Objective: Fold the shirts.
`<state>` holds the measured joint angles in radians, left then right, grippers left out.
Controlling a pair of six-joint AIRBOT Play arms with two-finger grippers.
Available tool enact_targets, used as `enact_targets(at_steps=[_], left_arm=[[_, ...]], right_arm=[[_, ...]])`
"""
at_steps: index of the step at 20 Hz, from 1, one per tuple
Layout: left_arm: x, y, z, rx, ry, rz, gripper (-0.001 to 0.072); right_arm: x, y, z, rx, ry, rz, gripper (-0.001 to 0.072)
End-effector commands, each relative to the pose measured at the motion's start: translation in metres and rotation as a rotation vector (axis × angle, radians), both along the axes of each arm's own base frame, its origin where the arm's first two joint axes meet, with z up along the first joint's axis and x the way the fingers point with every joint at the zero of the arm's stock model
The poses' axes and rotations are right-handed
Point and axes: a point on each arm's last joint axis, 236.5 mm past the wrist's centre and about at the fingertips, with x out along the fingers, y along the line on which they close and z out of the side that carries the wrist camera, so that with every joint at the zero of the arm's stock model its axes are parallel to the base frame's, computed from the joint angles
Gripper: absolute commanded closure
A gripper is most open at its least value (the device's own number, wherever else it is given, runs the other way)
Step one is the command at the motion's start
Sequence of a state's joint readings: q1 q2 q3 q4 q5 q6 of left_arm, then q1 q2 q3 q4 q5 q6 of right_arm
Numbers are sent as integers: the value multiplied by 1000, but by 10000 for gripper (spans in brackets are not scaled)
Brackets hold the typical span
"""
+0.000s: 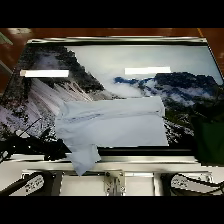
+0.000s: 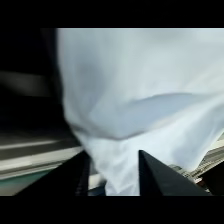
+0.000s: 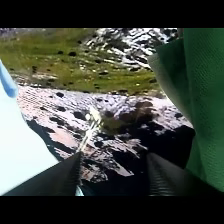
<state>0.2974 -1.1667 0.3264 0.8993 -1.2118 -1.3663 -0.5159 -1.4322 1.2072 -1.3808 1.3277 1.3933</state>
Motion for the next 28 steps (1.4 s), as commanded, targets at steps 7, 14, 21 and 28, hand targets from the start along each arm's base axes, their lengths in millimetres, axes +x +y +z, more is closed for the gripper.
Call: enact_targets(at_steps=[7, 14, 21, 28], left_arm=[[-3, -20, 5, -83, -46, -114, 674], [1, -18, 18, -97, -114, -141, 675], [14, -13, 30, -75, -185, -161, 674], [139, 20, 117, 53, -583, -217, 676]], right_arm=[[-78, 98, -46, 393, 223, 102, 57], [-111, 123, -86, 436, 267, 44, 117], [-93, 141, -105, 377, 199, 65, 448], [28, 145, -32, 449, -187, 55, 642]])
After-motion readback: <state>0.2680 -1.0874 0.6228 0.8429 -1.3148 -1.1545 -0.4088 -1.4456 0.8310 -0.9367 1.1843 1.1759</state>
